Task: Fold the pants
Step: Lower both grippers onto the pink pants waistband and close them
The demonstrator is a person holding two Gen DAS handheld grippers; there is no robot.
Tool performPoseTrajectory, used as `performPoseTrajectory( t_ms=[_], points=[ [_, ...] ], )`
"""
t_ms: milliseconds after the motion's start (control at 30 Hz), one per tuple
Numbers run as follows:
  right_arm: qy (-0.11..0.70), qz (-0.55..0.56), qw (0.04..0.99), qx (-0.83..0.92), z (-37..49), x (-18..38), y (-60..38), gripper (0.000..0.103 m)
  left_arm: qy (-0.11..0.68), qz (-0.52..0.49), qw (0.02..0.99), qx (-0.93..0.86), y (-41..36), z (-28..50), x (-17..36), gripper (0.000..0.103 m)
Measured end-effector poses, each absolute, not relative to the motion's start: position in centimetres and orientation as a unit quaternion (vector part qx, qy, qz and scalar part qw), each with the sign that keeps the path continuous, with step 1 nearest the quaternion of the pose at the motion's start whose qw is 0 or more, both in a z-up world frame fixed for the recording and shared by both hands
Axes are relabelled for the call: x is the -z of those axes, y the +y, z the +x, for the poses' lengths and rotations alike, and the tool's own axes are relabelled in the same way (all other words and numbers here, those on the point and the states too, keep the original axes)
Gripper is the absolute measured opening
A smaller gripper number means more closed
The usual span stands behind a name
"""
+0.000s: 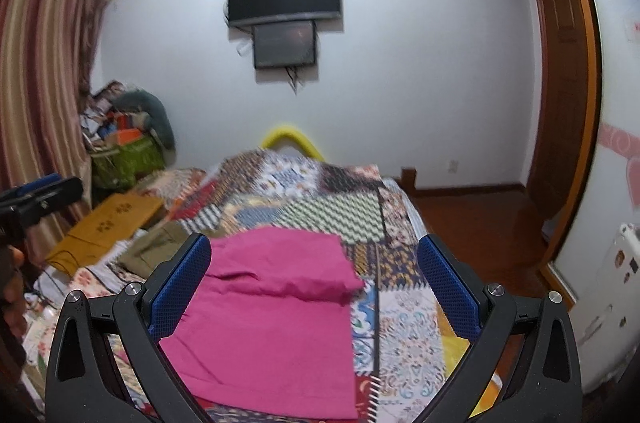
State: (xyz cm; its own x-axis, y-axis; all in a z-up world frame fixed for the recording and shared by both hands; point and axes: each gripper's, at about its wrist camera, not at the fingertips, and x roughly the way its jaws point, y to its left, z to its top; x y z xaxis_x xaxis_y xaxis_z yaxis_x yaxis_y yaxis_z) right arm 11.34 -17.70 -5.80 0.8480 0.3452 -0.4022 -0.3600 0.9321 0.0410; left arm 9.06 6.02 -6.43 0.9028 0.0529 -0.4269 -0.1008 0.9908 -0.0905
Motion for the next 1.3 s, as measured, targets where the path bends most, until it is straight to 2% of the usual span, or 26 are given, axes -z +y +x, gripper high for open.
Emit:
performPoseTrajectory(
  t_ms=[267, 367, 500, 567, 600, 767, 833, 933, 1000, 1067, 1200, 1300],
  points=[
    [0.273, -0.027, 0.948, -0.162, 15.5, 8.8, -19.4, 0.103, 0.3, -0.057, 0.95, -0.07, 9.3, 14.3, 11.7, 0.102],
    [0.288, -0.04, 0.944, -0.157, 16.8, 9.8, -19.5, 0.103, 0.323, -0.053, 0.942, -0.073, 10.1, 16.3, 13.6, 0.099],
    [0.309, -0.047, 0.935, -0.164, 19.1, 11.4, -19.2, 0.101, 0.366, -0.056, 0.926, -0.067, 10.8, 18.9, 16.4, 0.088],
    [0.323, -0.048, 0.929, -0.171, 19.9, 12.2, -18.9, 0.09, 0.387, -0.056, 0.918, -0.058, 10.9, 20.0, 18.0, 0.085],
    [0.336, -0.051, 0.924, -0.176, 20.4, 12.8, -18.7, 0.087, 0.395, -0.055, 0.915, -0.057, 10.9, 20.4, 18.6, 0.082],
    [0.379, -0.065, 0.903, -0.193, 22.6, 15.9, -17.7, 0.082, 0.429, -0.055, 0.9, -0.049, 10.9, 22.3, 21.6, 0.077],
    [0.394, -0.07, 0.895, -0.197, 23.2, 16.9, -17.3, 0.074, 0.442, -0.063, 0.894, -0.041, 11.1, 22.8, 22.7, 0.062],
    [0.425, -0.056, 0.879, -0.209, 24.4, 18.7, -17.1, 0.069, 0.463, -0.084, 0.882, -0.014, 11.5, 23.5, 24.3, 0.049],
    [0.442, -0.046, 0.87, -0.213, 25.0, 19.9, -17.4, 0.066, 0.471, -0.089, 0.878, -0.006, 11.5, 23.8, 25.2, 0.047],
    [0.455, -0.043, 0.863, -0.213, 25.4, 20.9, -17.4, 0.059, 0.479, -0.085, 0.874, -0.007, 11.5, 24.1, 26.1, 0.046],
    [0.484, -0.033, 0.846, -0.222, 26.1, 22.6, -17.4, 0.057, 0.488, -0.091, 0.868, -0.001, 11.6, 24.4, 27.2, 0.043],
    [0.5, -0.022, 0.833, -0.235, 26.1, 23.5, -17.2, 0.049, 0.486, -0.093, 0.869, 0.003, 11.8, 24.6, 27.2, 0.043]
  ],
)
